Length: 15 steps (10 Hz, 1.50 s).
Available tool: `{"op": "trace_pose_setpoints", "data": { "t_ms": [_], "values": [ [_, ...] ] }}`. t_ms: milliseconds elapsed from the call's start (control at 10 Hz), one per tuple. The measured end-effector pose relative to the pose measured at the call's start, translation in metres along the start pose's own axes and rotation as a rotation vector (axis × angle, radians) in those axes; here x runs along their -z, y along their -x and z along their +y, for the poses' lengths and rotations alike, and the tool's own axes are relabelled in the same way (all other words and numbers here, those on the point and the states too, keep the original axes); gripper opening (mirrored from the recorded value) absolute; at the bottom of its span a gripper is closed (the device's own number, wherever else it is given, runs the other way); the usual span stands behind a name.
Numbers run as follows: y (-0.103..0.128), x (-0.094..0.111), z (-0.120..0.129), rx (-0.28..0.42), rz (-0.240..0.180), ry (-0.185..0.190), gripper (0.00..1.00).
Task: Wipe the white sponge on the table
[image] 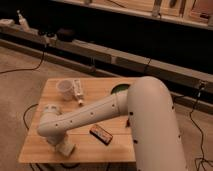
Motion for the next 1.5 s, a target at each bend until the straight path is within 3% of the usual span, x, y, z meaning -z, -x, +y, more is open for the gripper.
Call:
{"op": "trace_pose_setpoints", "data": {
  "t_ms": [100, 300, 600, 800, 900, 1100, 1300, 1400, 1500],
  "values": [
    [-0.023, -0.001, -0.006, 0.037, 0.024, -0.003, 0.31],
    [-0.063, -0.009, 0.007, 0.070, 0.058, 0.012, 0.31],
    [-0.076, -0.021, 0.072, -0.004, 0.060, 0.024, 0.31],
    [-0.056, -0.021, 0.107, -0.082, 0.040, 0.020, 0.31],
    [-0.028, -0.015, 0.131, -0.139, 0.017, 0.032, 0.31],
    [0.026, -0.001, 0.143, -0.197, -0.035, 0.061, 0.31],
    [0.066, 0.012, 0.107, -0.176, -0.070, 0.053, 0.31],
    [0.081, 0.018, 0.062, -0.123, -0.085, 0.021, 0.31],
    [0.077, 0.019, 0.033, -0.076, -0.079, -0.005, 0.31]
  ]
}}
